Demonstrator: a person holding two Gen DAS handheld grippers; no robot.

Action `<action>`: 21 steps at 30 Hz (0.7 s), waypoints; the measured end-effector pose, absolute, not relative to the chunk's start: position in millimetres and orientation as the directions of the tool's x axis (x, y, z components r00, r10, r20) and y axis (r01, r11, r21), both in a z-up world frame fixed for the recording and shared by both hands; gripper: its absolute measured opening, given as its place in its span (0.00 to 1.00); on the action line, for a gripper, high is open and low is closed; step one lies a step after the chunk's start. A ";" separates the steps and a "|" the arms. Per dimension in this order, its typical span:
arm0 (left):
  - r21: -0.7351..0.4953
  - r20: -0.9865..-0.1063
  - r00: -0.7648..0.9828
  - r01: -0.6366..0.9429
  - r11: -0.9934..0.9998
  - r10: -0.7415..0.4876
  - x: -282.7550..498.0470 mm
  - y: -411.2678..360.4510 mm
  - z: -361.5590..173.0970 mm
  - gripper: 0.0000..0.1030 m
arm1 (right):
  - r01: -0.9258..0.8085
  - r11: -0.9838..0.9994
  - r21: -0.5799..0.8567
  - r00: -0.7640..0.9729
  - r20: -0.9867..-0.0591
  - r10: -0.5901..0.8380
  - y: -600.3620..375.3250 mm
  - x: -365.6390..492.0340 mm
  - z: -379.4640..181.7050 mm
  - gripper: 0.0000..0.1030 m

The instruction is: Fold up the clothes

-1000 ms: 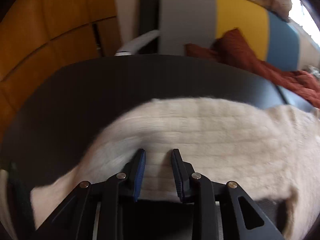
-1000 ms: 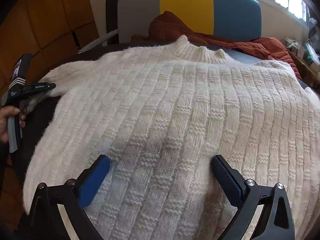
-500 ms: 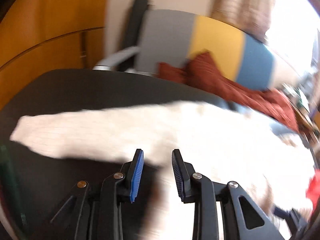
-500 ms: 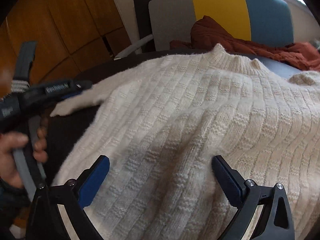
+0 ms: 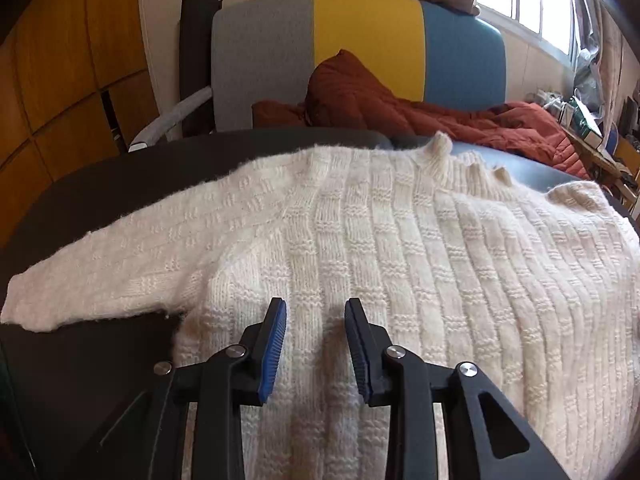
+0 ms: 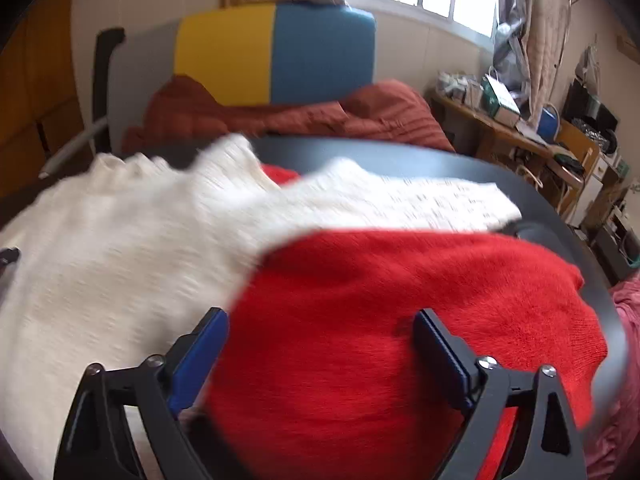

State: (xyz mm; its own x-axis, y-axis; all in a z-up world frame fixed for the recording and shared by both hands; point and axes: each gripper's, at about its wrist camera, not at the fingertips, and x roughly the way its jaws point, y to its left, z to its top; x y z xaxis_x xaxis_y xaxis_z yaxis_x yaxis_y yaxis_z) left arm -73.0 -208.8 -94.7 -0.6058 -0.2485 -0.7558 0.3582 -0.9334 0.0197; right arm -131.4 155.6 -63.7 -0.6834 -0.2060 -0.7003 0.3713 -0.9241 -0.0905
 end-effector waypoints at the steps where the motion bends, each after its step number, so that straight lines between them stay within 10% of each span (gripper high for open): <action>1: 0.009 -0.759 -0.604 0.361 -0.933 -0.241 -72.7 -211.7 -97.0 0.32 | 0.360 -0.925 -0.125 -0.685 -0.708 -0.171 159.8 -137.5 -69.5 0.90; 21: 0.022 -0.775 -0.563 0.430 -0.902 -0.288 -38.3 -238.6 -112.7 0.42 | 0.039 -0.965 -0.259 -0.666 -0.727 0.168 322.7 -203.8 -94.5 0.98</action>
State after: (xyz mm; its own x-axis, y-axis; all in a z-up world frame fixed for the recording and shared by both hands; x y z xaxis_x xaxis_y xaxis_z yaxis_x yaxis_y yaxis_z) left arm -38.3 -238.6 -112.7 -0.5634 -0.2875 -0.7745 0.4305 -0.9023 0.0218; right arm -203.8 322.7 -94.5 -0.6663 0.1676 -0.7266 0.0391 -0.9652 -0.2586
